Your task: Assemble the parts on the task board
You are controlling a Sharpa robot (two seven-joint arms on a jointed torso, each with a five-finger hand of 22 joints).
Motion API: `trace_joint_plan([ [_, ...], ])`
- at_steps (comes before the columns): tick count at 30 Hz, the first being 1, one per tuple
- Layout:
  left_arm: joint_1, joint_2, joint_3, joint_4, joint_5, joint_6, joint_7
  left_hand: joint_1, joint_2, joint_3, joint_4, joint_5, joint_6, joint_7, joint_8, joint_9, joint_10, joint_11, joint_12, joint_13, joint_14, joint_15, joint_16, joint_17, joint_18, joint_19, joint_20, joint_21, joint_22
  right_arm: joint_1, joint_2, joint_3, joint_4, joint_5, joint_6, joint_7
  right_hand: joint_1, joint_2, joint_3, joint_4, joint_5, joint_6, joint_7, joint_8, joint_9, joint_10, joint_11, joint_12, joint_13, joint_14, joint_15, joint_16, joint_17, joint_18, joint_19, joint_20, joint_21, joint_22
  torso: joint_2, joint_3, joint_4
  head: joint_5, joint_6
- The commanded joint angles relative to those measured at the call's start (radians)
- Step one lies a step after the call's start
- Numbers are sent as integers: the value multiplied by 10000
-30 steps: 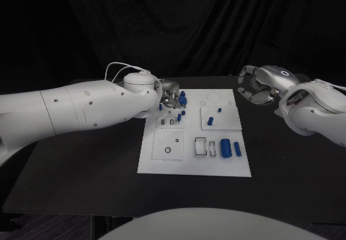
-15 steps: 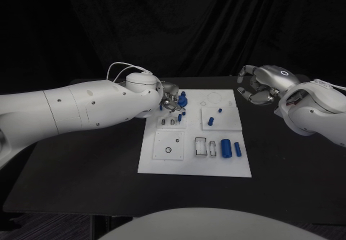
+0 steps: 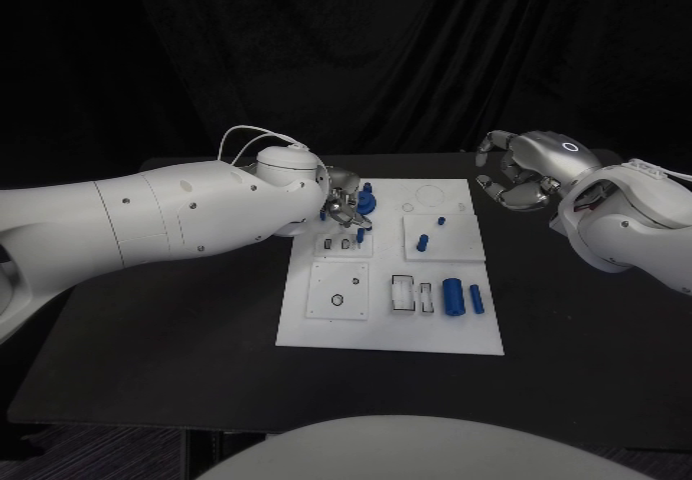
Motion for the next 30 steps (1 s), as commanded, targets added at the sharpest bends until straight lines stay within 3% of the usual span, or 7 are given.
trace_joint_plan([
  [1, -34, 36, 9, -12, -24, 155, 155, -26, -38, 85, 2, -3, 78, 4, -56, -13, 1183, -222, 3395, 2839, 1075, -73, 26, 2633, -30, -27, -71, -47, 721, -18, 11, 7, 5, -137, -149, -70, -104, -24, 50, 3, -56, -48, -12, 3, -8, 1079, 67, 26, 2634, 1029, 8, 29, 2635, -80, 1055, 74, 26, 2628, -2, -2, 11, -19, 2],
  [9, -62, 96, 9, -74, -24, 170, 224, -22, -32, 136, -1, -2, 114, 9, -174, -40, 1183, -216, 3395, 2839, 1075, -68, 26, 2633, -21, -56, -68, -82, 683, -18, 27, 7, 2, -152, -105, -114, -104, -24, 50, 3, -56, -48, -12, 3, -8, 1079, 67, 26, 2634, 1029, 8, 29, 2635, -80, 1055, 74, 26, 2628, -7, 8, 21, -50, 2],
  [14, -85, 149, 9, -140, -24, 187, 264, -9, -40, 165, -10, -1, 129, 12, -239, -52, 1183, -211, 3395, 2839, 1075, -64, 26, 2633, -16, -72, -65, -100, 663, -18, 42, 7, -7, -171, -99, -123, -213, -94, 364, -210, -53, -77, 6, 0, -40, 1079, 81, 26, 2634, 1029, 19, 29, 2635, -80, 1055, 82, 26, 2628, -10, 12, 17, -59, 2],
  [16, -97, 161, 9, -158, -24, 200, 269, -9, -40, 165, -10, -1, 129, 12, -239, -52, 1183, -211, 3395, 2839, 1075, -64, 26, 2633, -16, -72, -65, -100, 663, -18, 49, 7, -7, -263, -117, -139, -362, -188, 676, -361, -55, -120, 20, 0, -61, 1079, 93, 26, 2634, 1029, 28, 29, 2635, -74, 1043, 93, 10, 2621, -8, 13, 10, -58, 2],
  [21, -120, 169, 9, -189, -24, 256, 273, -9, -40, 165, -10, -1, 129, 12, -239, -52, 1183, -211, 3395, 2839, 1075, -64, 26, 2633, -16, -72, -65, -100, 663, -18, 64, 7, -13, -582, -164, -215, -1077, -544, 2192, -851, -66, -325, 51, 68, -74, 1079, 136, 26, 2634, 1029, 27, 29, 2635, -51, 990, 100, -62, 2591, 0, 17, 10, -65, 2],
  [23, -128, 174, 9, -205, -24, 282, 273, 3, -38, 186, -16, 0, 142, 14, -270, -56, 1183, -211, 3395, 2839, 1075, -62, 26, 2633, -16, -72, -63, -104, 663, -19, 74, 7, -28, -659, -176, -229, -1275, -585, 2598, -1068, -65, -358, 55, 125, -60, 1079, 113, 26, 2634, 1029, 31, 29, 2635, -51, 989, 101, -62, 2591, -2, 15, 17, -61, 2],
  [30, -143, 207, 9, -245, -24, 304, 298, 57, -39, 263, -37, 4, 175, 16, -377, -69, 1183, -207, 3395, 2839, 1075, -57, 26, 2633, -7, -100, -59, -137, 629, -22, 100, 7, -58, -741, -178, -275, -1362, -597, 2685, -1119, -72, -363, 58, 145, -56, 1079, 109, 26, 2634, 1029, 36, 29, 2635, -50, 987, 99, -65, 2590, 3, 15, 17, -55, 2],
])
